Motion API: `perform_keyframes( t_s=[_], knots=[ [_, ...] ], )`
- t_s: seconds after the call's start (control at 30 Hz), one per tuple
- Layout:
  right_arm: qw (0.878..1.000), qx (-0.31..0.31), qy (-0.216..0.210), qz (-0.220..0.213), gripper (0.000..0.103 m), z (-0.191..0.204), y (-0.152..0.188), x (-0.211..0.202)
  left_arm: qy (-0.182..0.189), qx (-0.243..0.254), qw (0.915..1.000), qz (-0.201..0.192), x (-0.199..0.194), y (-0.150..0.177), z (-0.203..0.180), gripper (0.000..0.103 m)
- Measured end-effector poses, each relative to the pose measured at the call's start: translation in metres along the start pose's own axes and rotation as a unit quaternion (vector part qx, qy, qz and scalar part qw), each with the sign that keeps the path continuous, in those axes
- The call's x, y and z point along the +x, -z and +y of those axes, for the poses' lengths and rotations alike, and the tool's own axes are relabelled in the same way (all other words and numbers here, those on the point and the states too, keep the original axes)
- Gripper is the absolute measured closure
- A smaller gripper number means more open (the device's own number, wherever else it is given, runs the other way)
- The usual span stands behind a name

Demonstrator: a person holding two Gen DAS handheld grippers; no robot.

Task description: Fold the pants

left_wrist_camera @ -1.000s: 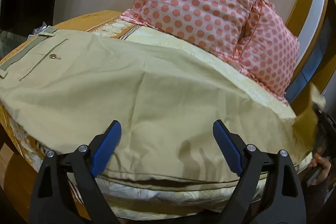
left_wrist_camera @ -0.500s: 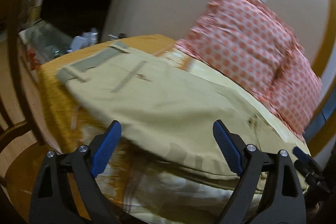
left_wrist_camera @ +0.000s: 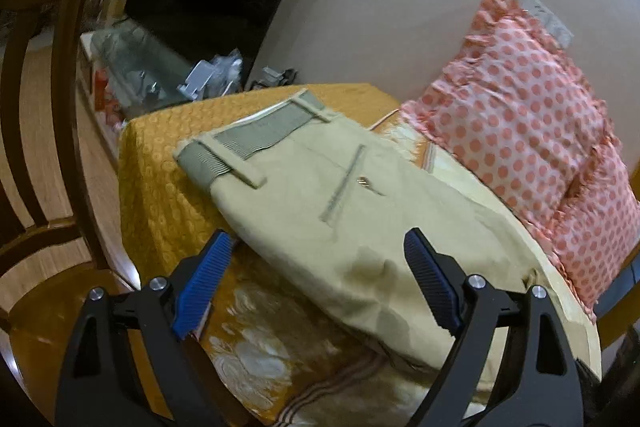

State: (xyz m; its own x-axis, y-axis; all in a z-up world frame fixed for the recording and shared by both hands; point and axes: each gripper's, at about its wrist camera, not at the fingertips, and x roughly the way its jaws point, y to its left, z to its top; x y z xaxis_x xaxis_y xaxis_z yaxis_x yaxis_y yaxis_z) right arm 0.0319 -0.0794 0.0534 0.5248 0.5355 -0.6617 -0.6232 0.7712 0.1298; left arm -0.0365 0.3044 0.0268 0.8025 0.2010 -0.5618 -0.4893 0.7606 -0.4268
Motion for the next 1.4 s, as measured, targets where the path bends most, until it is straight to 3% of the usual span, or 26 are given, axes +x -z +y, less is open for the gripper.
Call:
perform_keyframes(
  t_s=[0.13, 0.27, 0.37, 0.5, 0.73, 0.83, 1.03, 1.1, 1.13, 1.2, 1.3, 1.4],
  knots=[
    [1.0, -0.001, -0.005, -0.003, 0.037, -0.003, -0.001, 0.005, -0.013, -0.004, 0.9999, -0.009, 0.004, 0.001, -0.002, 0.014],
    [1.0, 0.001, -0.013, -0.008, 0.035, 0.002, 0.007, 0.009, 0.012, 0.013, 0.9998, 0.001, 0.007, 0.007, -0.022, 0.014],
    [1.0, 0.005, -0.016, -0.011, 0.035, 0.0, 0.006, 0.01, -0.018, 0.044, 0.9988, 0.011, 0.015, 0.013, -0.04, 0.012],
    [1.0, 0.011, -0.017, -0.019, 0.034, 0.0, 0.005, 0.013, 0.03, -0.001, 0.9993, 0.021, 0.011, 0.016, -0.039, 0.012],
    [0.999, 0.016, 0.007, -0.033, 0.034, 0.006, 0.007, 0.017, 0.053, -0.042, 0.9974, 0.024, 0.014, 0.011, -0.035, 0.016],
    [0.999, 0.017, 0.016, -0.041, 0.034, 0.008, 0.01, 0.017, 0.063, -0.081, 0.9944, 0.025, 0.015, 0.006, -0.026, 0.025],
    [0.998, 0.024, 0.014, -0.052, 0.034, 0.006, 0.012, 0.017, 0.057, -0.144, 0.9875, 0.027, 0.018, -0.001, -0.005, 0.053],
    [0.998, 0.026, 0.011, -0.055, 0.034, 0.006, 0.012, 0.017, 0.045, -0.146, 0.9879, 0.027, 0.019, -0.002, -0.004, 0.077],
    [0.998, 0.028, 0.007, -0.057, 0.033, 0.005, 0.013, 0.017, 0.031, -0.136, 0.9899, 0.025, 0.019, -0.002, -0.005, 0.086],
    [0.998, 0.035, -0.001, -0.06, 0.033, 0.003, 0.012, 0.016, 0.018, -0.116, 0.9928, 0.021, 0.018, -0.003, -0.011, 0.092],
    [0.994, 0.075, -0.041, -0.064, 0.031, -0.013, 0.013, 0.007, 0.001, -0.068, 0.9977, 0.003, 0.01, -0.011, -0.033, 0.095],
    [0.986, 0.127, -0.065, -0.089, 0.03, -0.042, 0.015, -0.016, 0.014, 0.022, 0.9991, -0.033, -0.005, -0.03, -0.091, 0.095]
  ],
)
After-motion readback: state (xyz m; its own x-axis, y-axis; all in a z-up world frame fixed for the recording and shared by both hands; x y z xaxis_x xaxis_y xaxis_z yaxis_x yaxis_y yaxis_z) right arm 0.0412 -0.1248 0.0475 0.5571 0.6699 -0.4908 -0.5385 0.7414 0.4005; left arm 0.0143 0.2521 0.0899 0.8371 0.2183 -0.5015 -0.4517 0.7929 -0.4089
